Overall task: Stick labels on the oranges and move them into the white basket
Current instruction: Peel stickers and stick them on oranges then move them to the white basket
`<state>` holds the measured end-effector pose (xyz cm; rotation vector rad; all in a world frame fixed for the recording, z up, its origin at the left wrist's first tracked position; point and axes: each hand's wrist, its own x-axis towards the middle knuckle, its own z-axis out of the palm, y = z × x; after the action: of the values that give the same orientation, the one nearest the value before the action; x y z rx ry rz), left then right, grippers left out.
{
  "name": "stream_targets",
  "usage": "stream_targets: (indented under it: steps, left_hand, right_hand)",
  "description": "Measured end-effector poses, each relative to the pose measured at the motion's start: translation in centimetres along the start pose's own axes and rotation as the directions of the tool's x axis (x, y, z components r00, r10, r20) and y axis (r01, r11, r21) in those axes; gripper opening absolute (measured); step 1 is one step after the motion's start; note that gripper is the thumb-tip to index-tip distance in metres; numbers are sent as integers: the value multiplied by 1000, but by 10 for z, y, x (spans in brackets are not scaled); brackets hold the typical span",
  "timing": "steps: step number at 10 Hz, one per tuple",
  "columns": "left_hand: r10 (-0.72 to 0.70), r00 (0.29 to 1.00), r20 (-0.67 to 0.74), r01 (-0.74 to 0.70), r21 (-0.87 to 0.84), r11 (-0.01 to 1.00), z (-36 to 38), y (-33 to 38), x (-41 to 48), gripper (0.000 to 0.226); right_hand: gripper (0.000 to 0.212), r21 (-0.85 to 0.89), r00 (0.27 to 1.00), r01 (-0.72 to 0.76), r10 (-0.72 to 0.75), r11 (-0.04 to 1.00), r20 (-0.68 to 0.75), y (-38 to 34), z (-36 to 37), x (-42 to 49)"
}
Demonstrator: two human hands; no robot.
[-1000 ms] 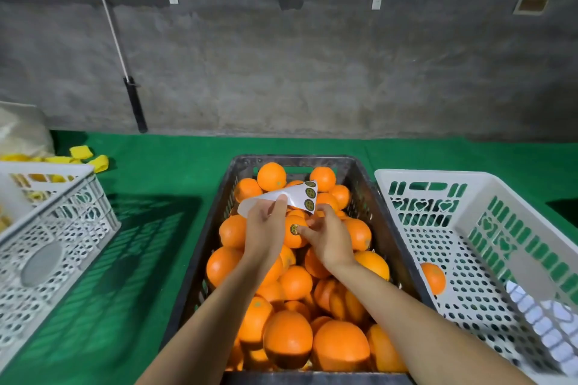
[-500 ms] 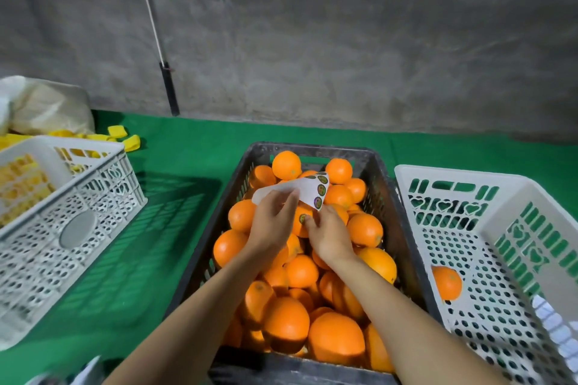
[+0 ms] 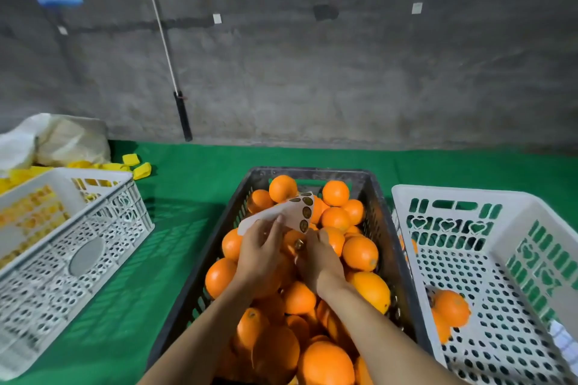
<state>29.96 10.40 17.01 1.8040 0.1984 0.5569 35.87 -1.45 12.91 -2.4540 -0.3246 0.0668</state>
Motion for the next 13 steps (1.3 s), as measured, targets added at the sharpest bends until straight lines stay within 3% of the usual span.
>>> stream_targets:
  steps: [1,2,3,4,5,6,7,8,9,10,11,12,13]
  left_hand:
    - [43,993,-106,-50,-61,997,-4,6,3,13]
    - [3,972,-237,-35,-133,990,-12,13,5,19]
    - [-74,968,-238,34,-166,986,-14,13,8,16]
    - [14,989,-144,-34,-138,990,-10,12,4,19]
    - [63,997,-51,-69,-133,989,-9,14,-3,25]
    - [-7,999,50,19,-249,968,-9,13,-2,25]
    - [-64,994,94,88,-280,956,-10,7,6,33]
    - [-87,987,134,118,-247,962,-10,5,8,42]
    - [-147,976,161,185,-256,949,-11,6,8,31]
    - [-149,972,184,195,-265,944,-11,6,6,22]
    - [-62,973,224,116,-234,965,-12,12,0,34]
    - [-37,974,222,84,-206,975,-13,22,-6,28]
    - [-218,917,333,308,-247,919,-12,30,-7,46]
  right_hand:
    - [42,14,999,-16,17,1000,-33,-8,-12,-1]
    - [38,346,972,-128,186,929,-140,-19,-35,-9]
    - [50,905,919,-214,390,368,58,-27,-61,-18]
    - [48,991,916,63,401,-120,-10,-25,-87,-24]
    - [56,928,852,300,499,-220,-158,-18,-95,-23]
    - [73,897,770,370,620,-240,-152,-7,-96,-27]
    - [69,913,756,359,634,-194,-163,-5,-92,-31]
    - [59,948,778,297,547,113,-309,-10,-86,-35]
    - [40,694,799,279,240,664,-551,-17,-74,-45]
    - [35,178,830,397,-270,900,-488,-21,-59,-55]
    - [32,-77,813,498,-495,864,-307,-21,-49,-54]
    - [32,-71,817,492,-489,867,-306,-15,-51,-50]
    - [31,-94,812,454,-455,886,-367,-18,-50,-52]
